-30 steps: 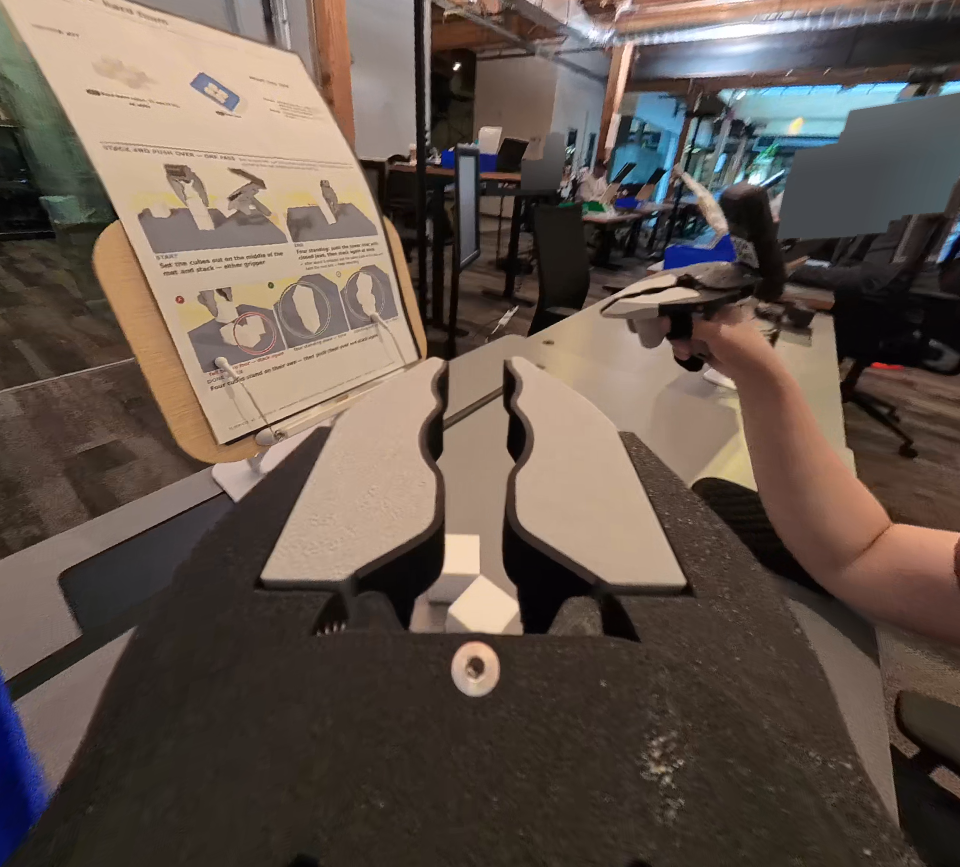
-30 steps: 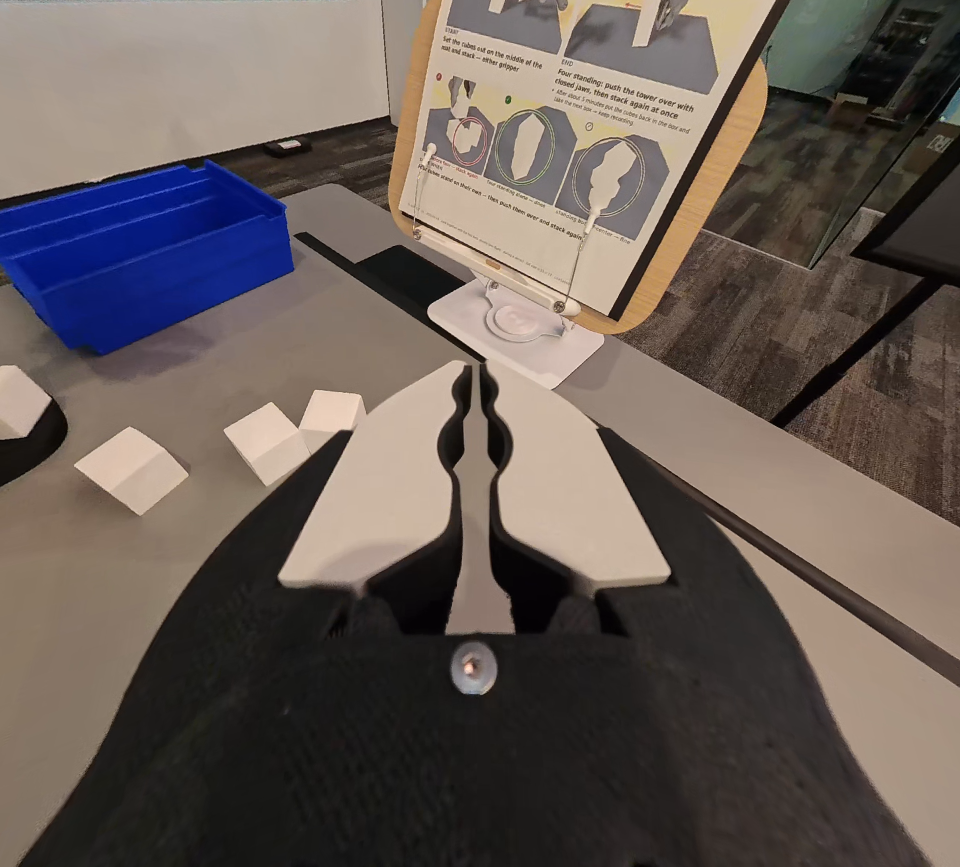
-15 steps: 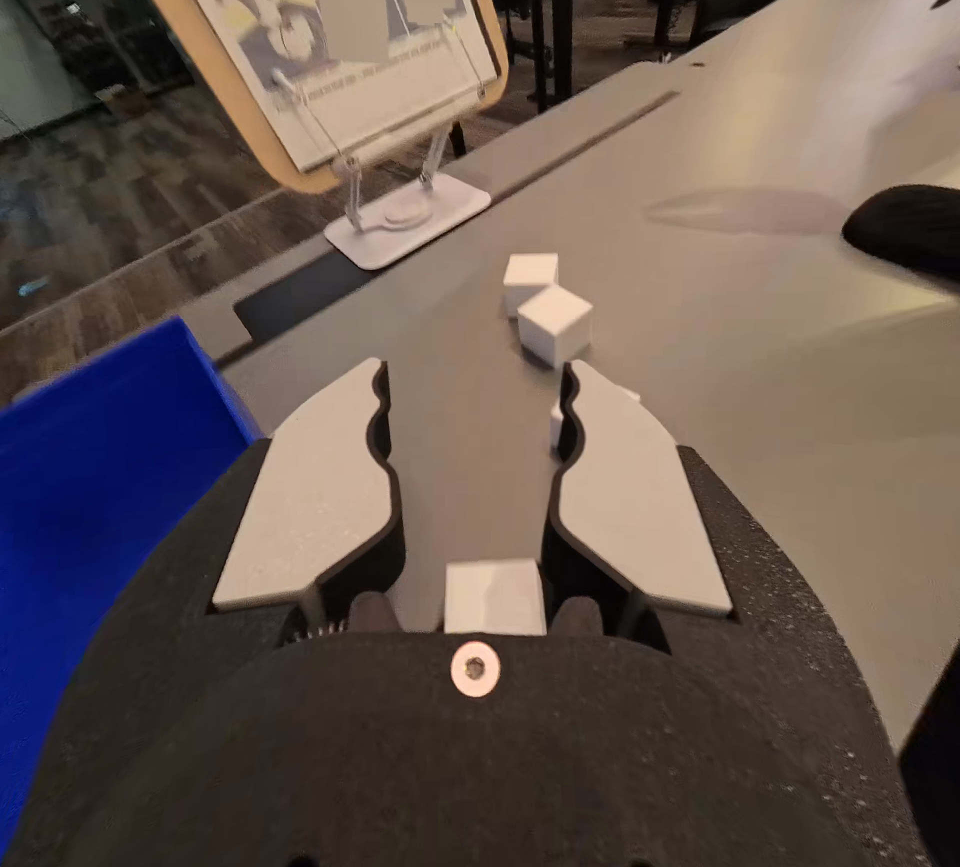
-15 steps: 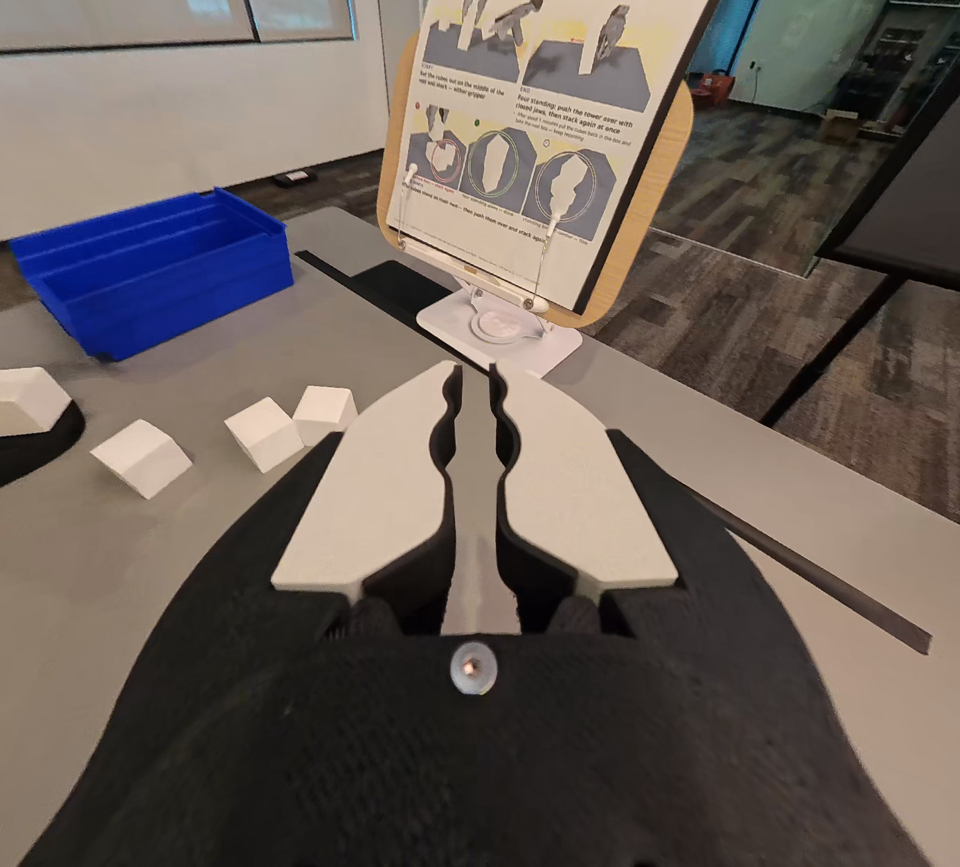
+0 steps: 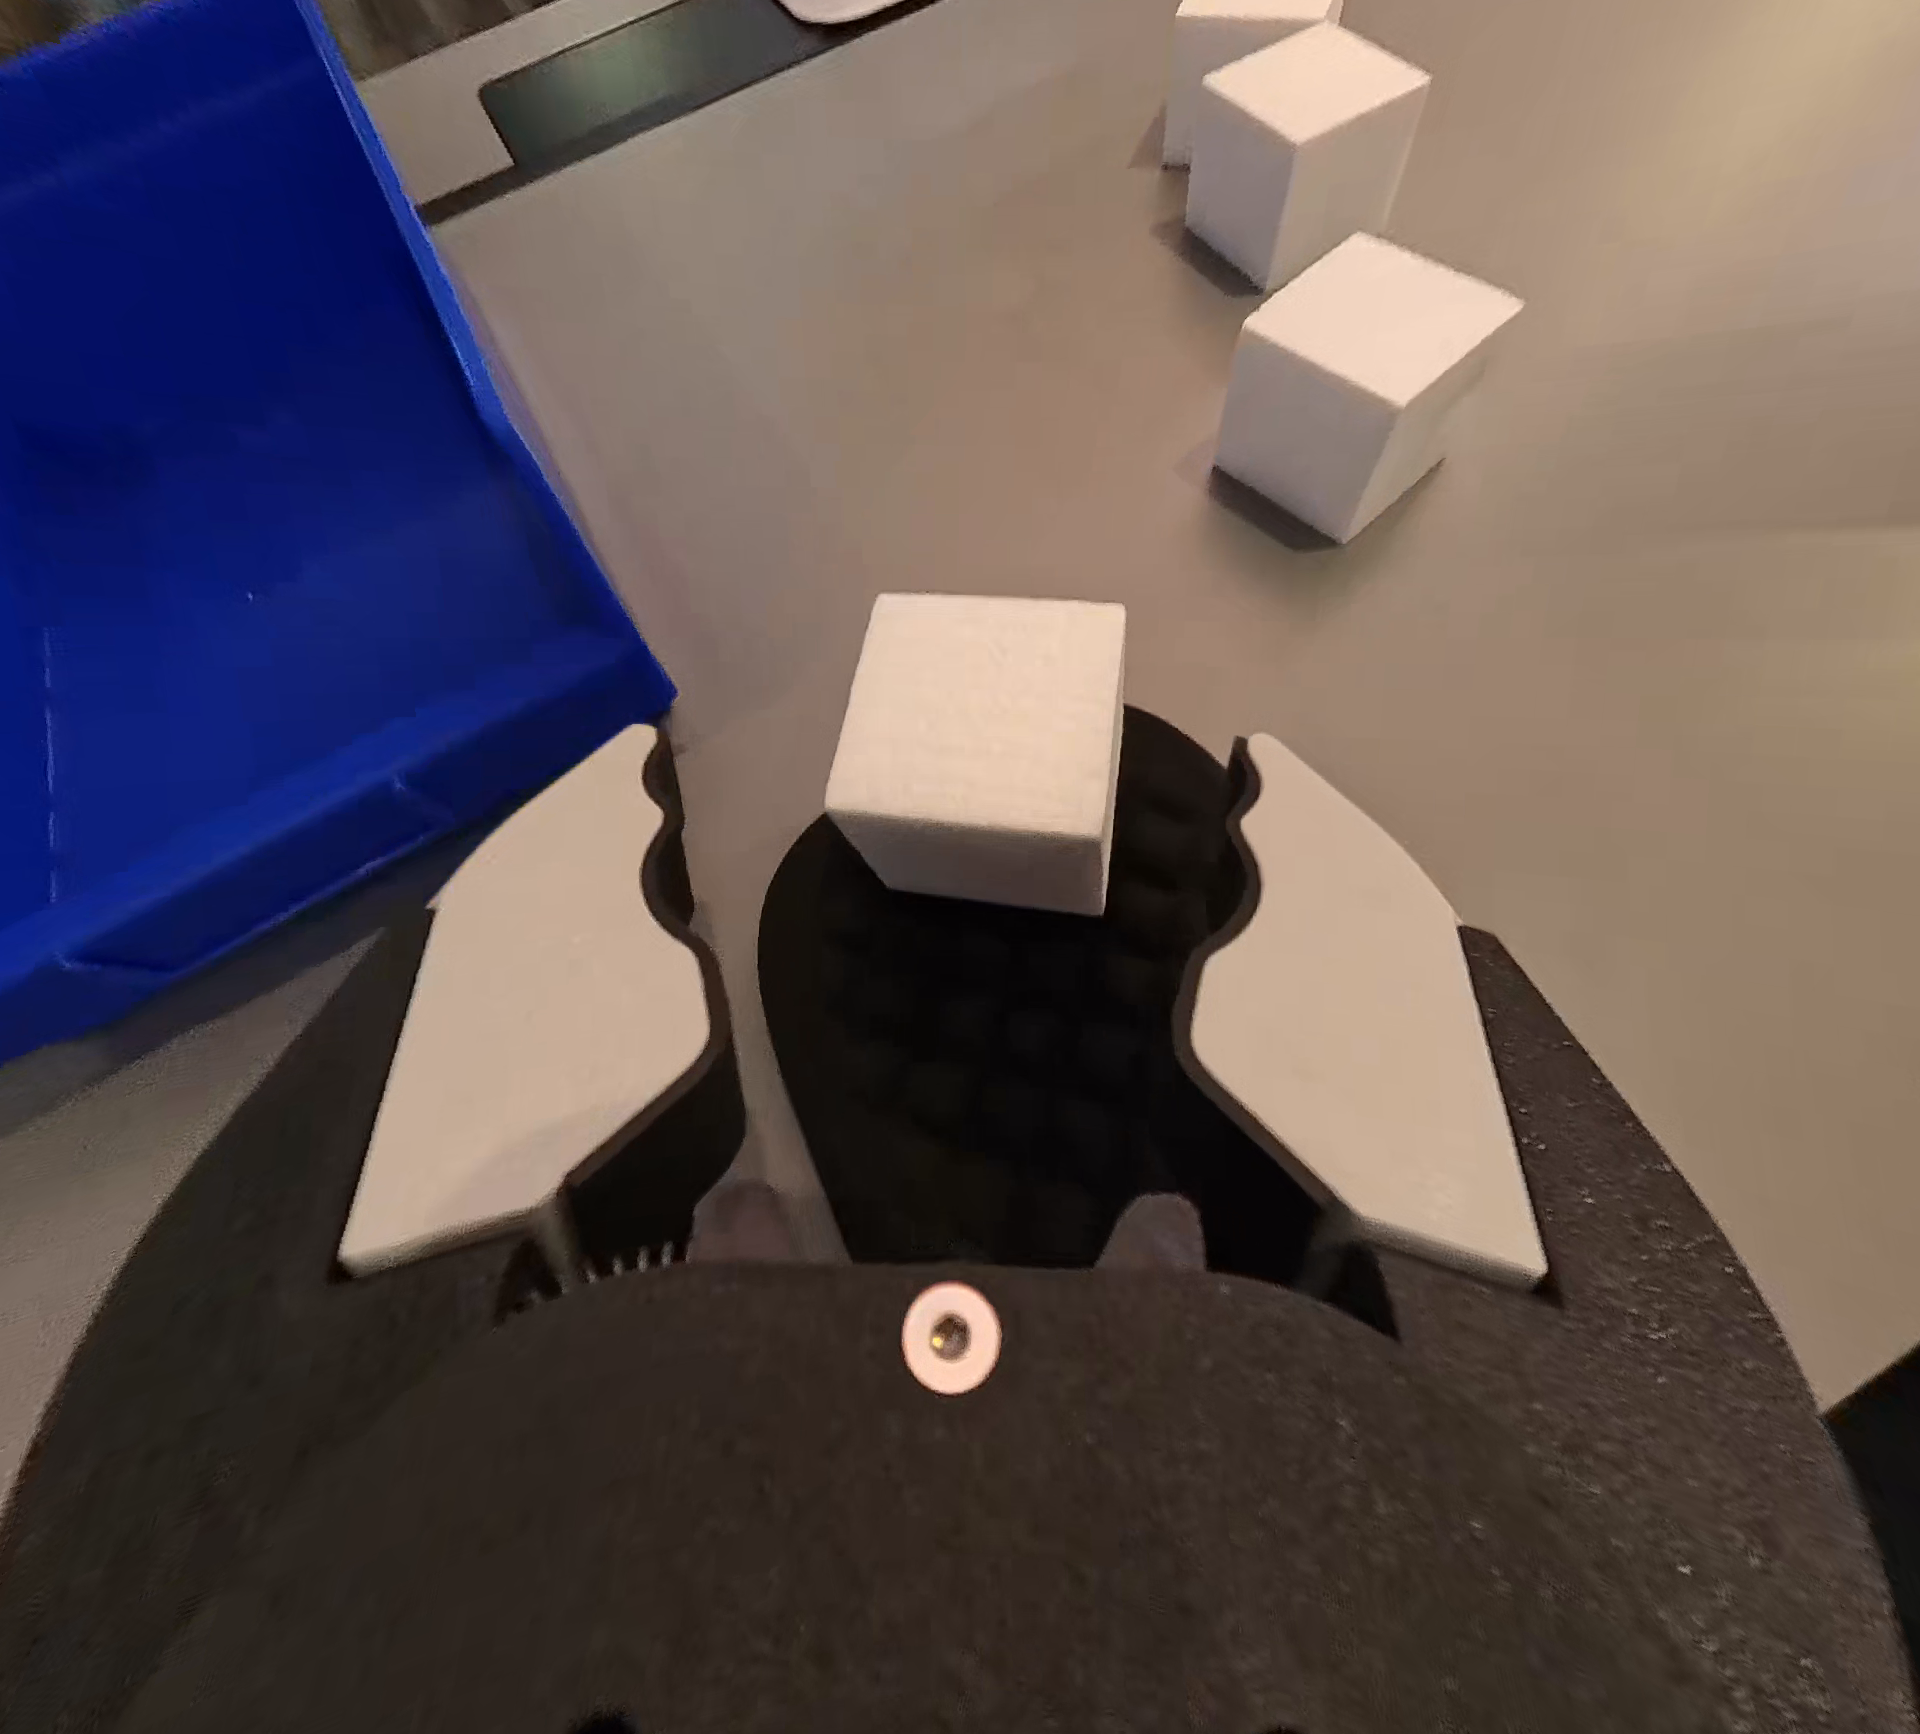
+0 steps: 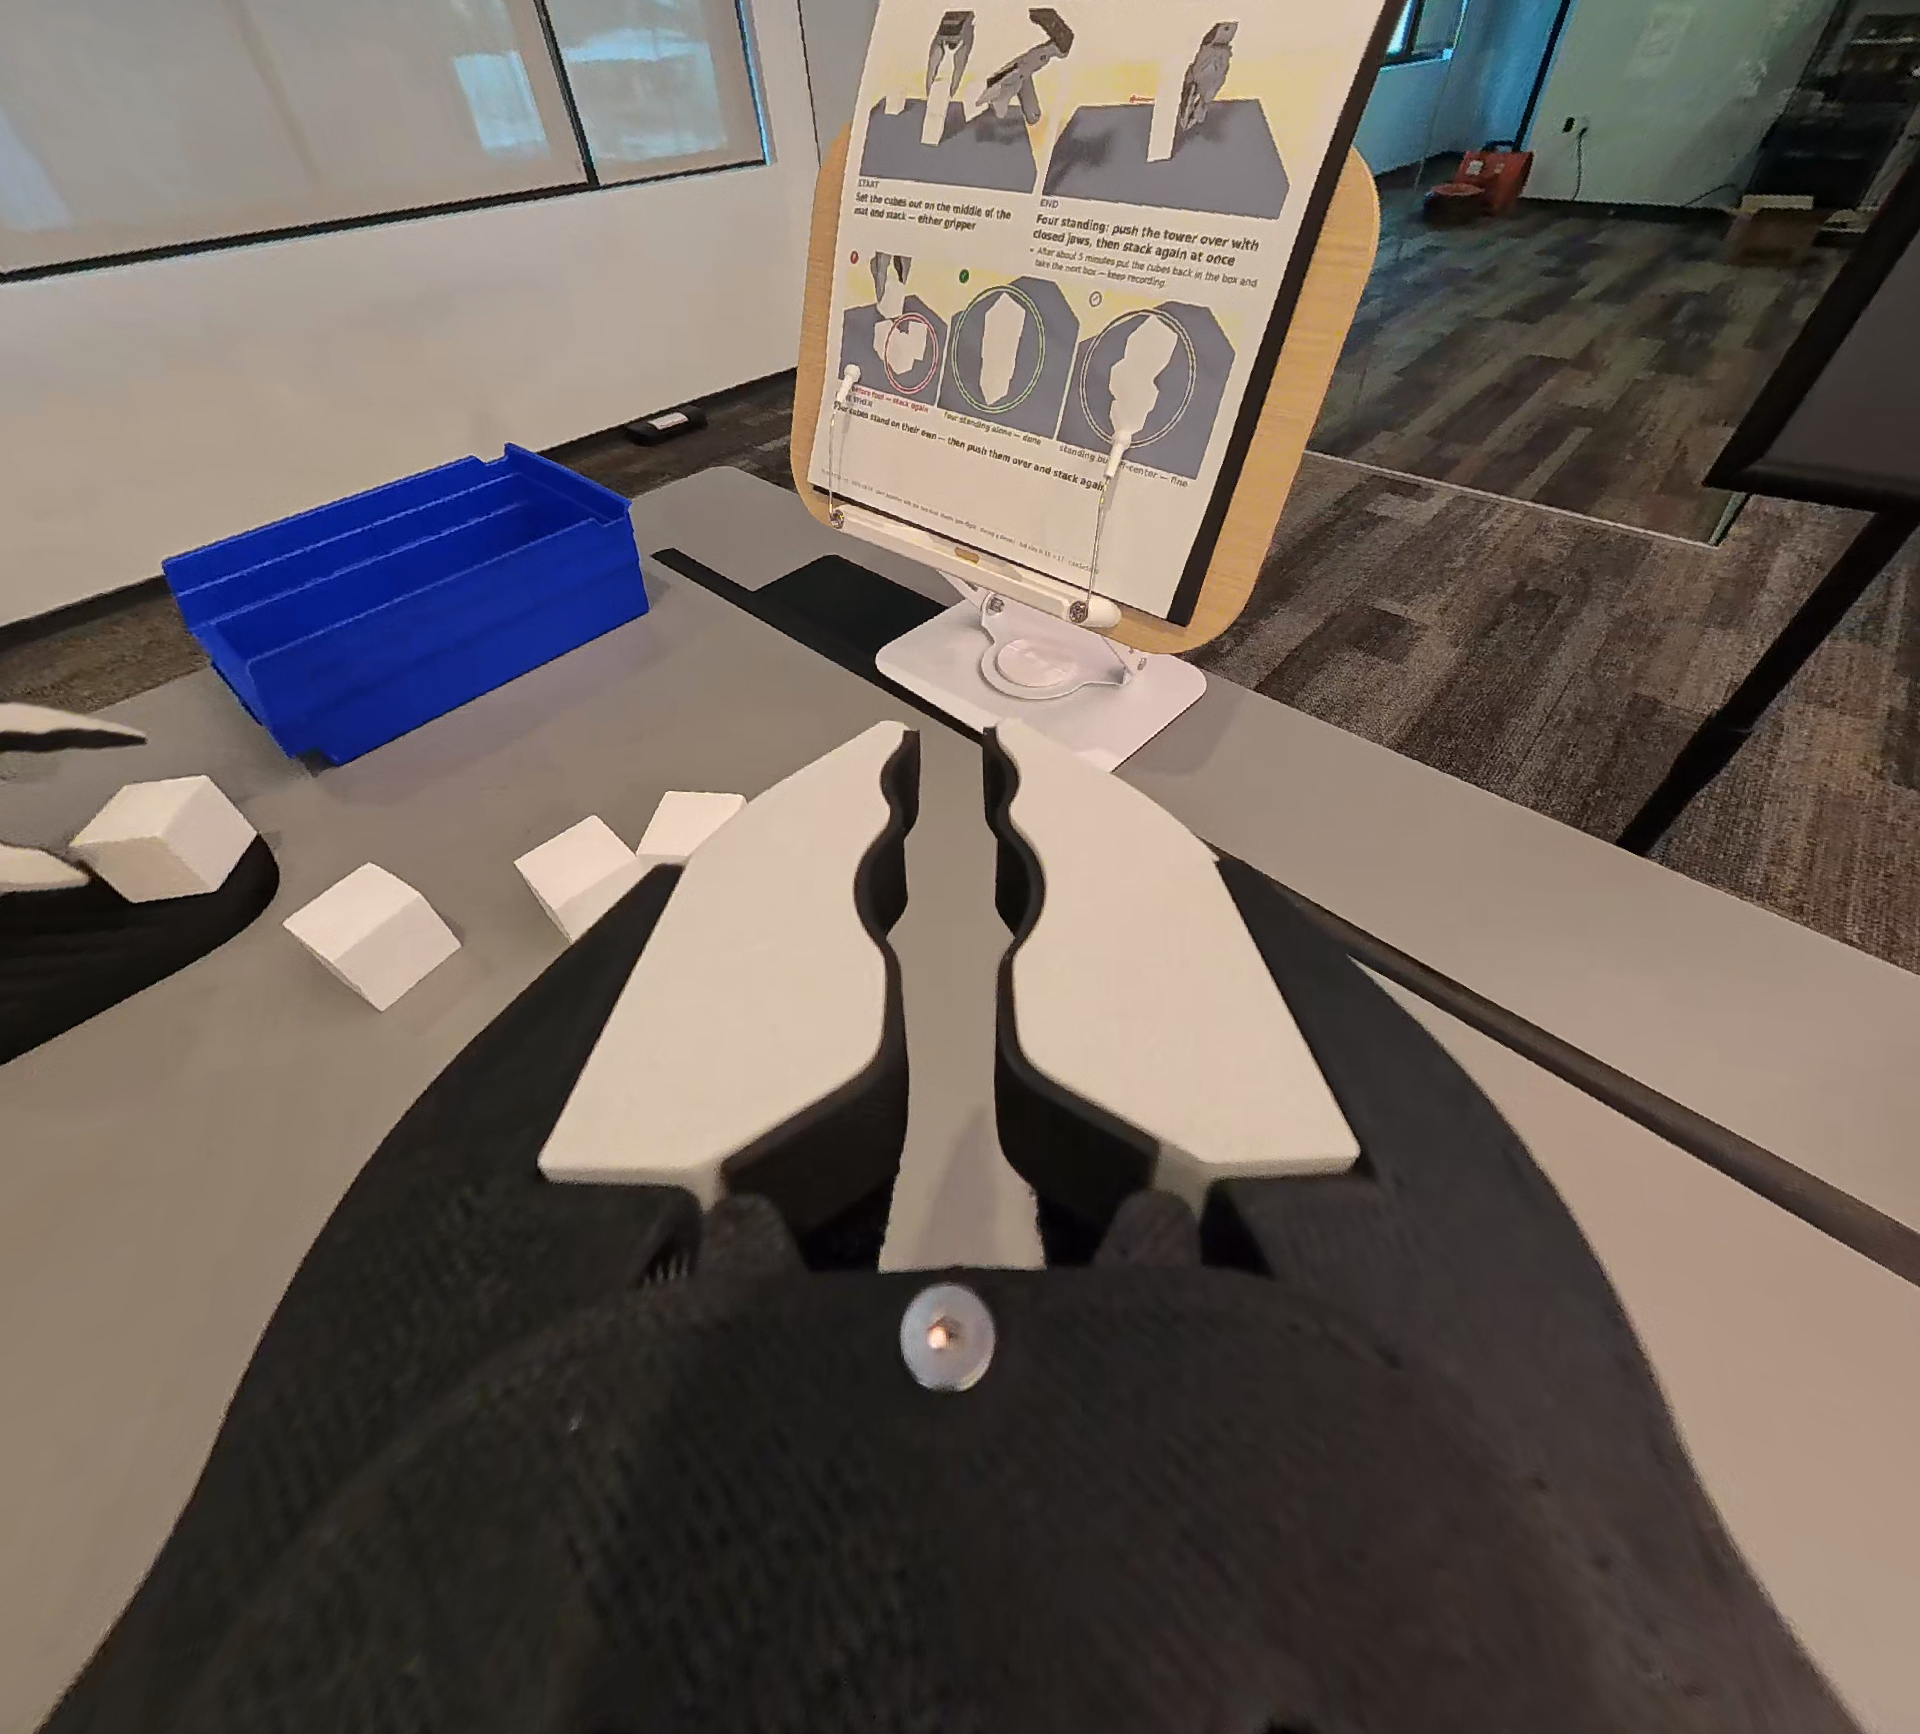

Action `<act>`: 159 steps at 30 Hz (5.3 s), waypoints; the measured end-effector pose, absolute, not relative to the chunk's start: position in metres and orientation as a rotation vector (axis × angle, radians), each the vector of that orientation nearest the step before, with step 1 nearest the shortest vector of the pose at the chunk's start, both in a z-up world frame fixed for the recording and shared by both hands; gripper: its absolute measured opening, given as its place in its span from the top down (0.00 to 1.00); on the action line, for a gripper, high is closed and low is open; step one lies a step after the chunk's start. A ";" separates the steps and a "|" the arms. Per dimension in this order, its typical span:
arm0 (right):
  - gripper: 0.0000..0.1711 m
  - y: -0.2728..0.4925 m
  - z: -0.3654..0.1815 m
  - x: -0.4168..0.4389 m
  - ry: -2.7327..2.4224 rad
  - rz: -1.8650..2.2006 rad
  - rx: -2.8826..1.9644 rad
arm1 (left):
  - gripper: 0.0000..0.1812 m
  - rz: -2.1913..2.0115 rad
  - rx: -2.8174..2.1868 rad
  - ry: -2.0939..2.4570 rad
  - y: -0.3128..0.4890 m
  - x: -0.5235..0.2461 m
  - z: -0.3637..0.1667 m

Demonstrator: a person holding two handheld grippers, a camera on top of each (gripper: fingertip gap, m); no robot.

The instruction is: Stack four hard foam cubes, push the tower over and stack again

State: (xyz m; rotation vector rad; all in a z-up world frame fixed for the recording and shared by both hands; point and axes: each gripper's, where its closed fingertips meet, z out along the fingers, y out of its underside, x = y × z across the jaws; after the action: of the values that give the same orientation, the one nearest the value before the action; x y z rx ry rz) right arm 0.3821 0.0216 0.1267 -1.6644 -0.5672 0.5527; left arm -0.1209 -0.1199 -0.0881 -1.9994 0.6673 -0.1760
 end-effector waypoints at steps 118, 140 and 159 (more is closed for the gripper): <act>0.64 0.034 -0.012 0.104 -1.039 0.668 -1.807 | 0.65 -0.279 -1.620 1.358 -0.005 0.004 0.037; 0.53 0.000 0.020 0.213 -0.853 0.704 -1.764 | 0.65 -0.655 -1.567 1.671 0.024 0.102 0.030; 0.53 -0.031 0.027 0.229 -0.844 1.176 -1.677 | 0.47 -0.613 -1.573 1.578 0.026 0.095 0.028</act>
State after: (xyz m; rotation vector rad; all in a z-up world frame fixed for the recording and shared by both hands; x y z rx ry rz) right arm 0.2295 -0.0310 0.0271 -1.6766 -0.8437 1.1763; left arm 0.0951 0.0256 0.0277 -1.5732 1.5778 -0.6128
